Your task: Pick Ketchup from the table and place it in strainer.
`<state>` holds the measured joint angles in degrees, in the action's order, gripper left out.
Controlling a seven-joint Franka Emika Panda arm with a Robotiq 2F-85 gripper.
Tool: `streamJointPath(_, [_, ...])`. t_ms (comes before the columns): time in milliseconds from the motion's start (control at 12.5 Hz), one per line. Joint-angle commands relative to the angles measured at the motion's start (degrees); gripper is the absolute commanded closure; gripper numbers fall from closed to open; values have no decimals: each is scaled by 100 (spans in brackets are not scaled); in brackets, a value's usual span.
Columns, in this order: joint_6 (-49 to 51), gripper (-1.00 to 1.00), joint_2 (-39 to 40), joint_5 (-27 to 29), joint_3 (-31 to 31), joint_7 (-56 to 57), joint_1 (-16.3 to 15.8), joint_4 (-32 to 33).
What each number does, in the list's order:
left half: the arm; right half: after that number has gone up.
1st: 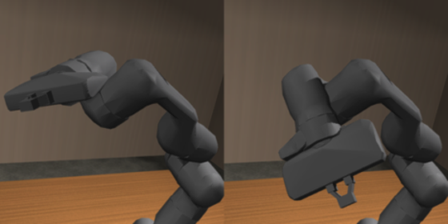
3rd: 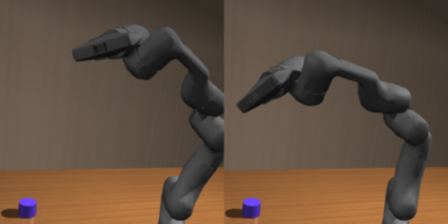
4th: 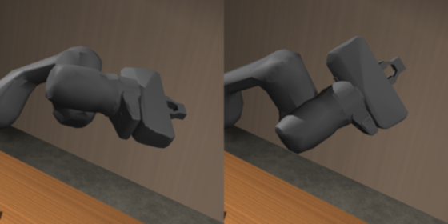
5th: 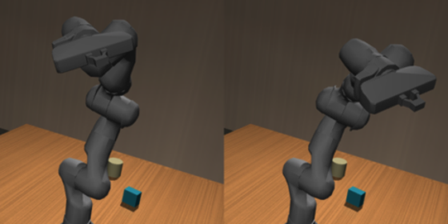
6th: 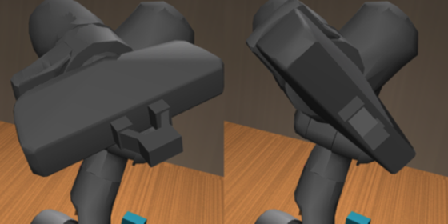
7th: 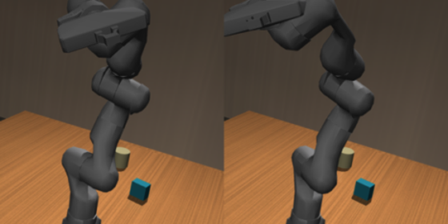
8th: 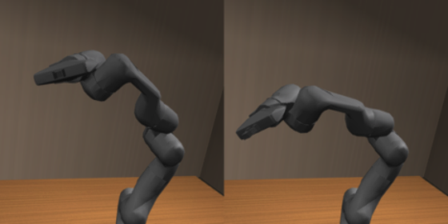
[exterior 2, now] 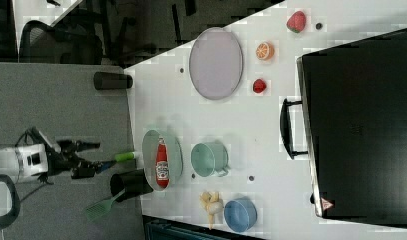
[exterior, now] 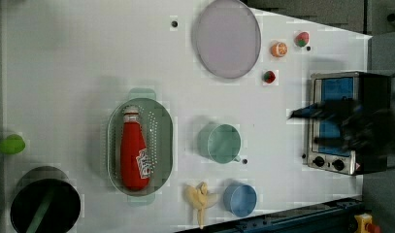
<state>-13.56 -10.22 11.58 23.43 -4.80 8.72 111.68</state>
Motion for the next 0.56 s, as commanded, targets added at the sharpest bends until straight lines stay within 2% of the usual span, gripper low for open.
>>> streamJointPath(80, [214, -100, -81, -190, -898, 503, 429, -61])
streamJointPath(320, [398, -100, -55, -909, -1234, 548, 435, -161])
streamJointPath(560, [431, -100, 28, -1034, -1216, 542, 431, -385])
